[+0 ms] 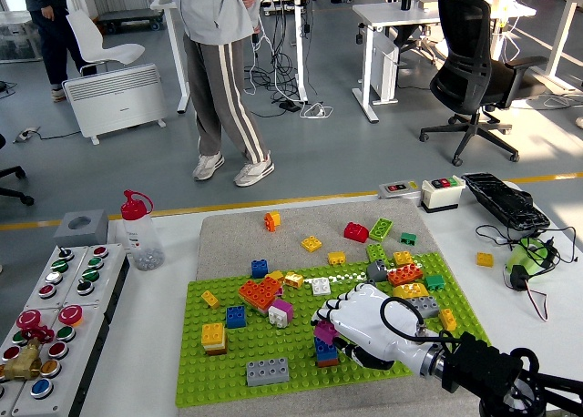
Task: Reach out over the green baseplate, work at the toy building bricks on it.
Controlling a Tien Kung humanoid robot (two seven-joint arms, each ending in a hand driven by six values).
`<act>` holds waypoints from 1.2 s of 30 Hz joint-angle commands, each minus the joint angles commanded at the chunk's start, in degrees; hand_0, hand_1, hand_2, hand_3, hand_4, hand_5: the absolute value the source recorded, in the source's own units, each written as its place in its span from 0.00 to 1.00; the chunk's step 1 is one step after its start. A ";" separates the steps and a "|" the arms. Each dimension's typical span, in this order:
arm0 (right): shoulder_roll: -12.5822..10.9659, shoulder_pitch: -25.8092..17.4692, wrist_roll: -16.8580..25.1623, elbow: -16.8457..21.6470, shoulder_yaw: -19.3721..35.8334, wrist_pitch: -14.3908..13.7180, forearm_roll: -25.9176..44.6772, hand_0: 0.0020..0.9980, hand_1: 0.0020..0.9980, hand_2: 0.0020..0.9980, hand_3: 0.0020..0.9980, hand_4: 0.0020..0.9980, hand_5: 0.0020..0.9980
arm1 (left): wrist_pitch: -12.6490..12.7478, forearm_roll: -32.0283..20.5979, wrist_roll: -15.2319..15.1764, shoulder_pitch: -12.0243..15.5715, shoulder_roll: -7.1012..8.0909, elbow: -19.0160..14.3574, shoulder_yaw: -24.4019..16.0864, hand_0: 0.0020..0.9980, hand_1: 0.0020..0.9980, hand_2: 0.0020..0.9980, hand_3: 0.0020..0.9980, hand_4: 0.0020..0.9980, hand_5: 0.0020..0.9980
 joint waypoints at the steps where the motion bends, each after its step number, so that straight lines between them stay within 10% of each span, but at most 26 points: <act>1: 0.04 0.09 -0.01 0.02 -0.18 0.02 -0.04 0.37 0.53 0.58 0.61 0.54 0.00 | 0.00 0.00 0.00 0.00 0.00 0.00 0.00 0.70 0.72 0.71 0.64 0.39 1.00; 36: 1.16 0.91 -0.92 -2.67 -2.39 0.80 -2.16 0.38 0.54 0.59 0.65 0.54 0.00 | -0.05 0.24 0.14 0.27 -0.03 0.00 0.01 0.70 0.72 0.71 0.64 0.39 1.00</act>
